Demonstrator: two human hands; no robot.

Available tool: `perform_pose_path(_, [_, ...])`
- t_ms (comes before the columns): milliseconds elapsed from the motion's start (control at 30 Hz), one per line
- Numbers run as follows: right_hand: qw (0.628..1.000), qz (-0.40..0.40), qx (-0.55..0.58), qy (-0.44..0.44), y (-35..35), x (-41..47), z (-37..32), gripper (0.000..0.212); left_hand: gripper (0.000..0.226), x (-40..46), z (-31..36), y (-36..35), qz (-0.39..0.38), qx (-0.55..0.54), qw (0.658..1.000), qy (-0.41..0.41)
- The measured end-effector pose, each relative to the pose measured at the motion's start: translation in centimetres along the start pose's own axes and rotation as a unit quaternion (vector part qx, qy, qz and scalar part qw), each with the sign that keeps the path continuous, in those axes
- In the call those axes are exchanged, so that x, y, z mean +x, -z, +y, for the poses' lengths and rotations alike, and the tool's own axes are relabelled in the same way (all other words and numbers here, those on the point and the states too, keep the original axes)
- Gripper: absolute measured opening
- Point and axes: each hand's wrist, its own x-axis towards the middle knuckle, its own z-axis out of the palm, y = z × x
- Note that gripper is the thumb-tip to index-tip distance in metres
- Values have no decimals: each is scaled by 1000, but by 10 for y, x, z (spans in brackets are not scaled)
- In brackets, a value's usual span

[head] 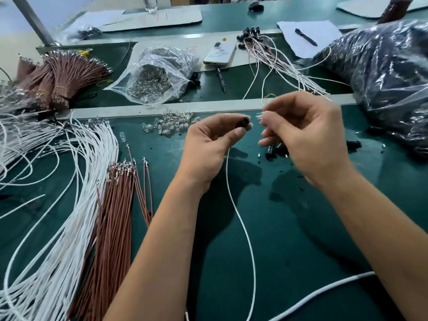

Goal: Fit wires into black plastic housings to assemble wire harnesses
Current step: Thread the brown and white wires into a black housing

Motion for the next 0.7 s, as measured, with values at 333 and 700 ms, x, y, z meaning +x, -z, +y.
perform_pose_path(333, [995,32,-44,85,8,-24,6,8,29,-3,-2,-5,-77,13,997,-28])
perform_pose_path(700, [974,-22,-166,151,11,-24,2,2,34,-3,-3,-5,-87,49,995,-30])
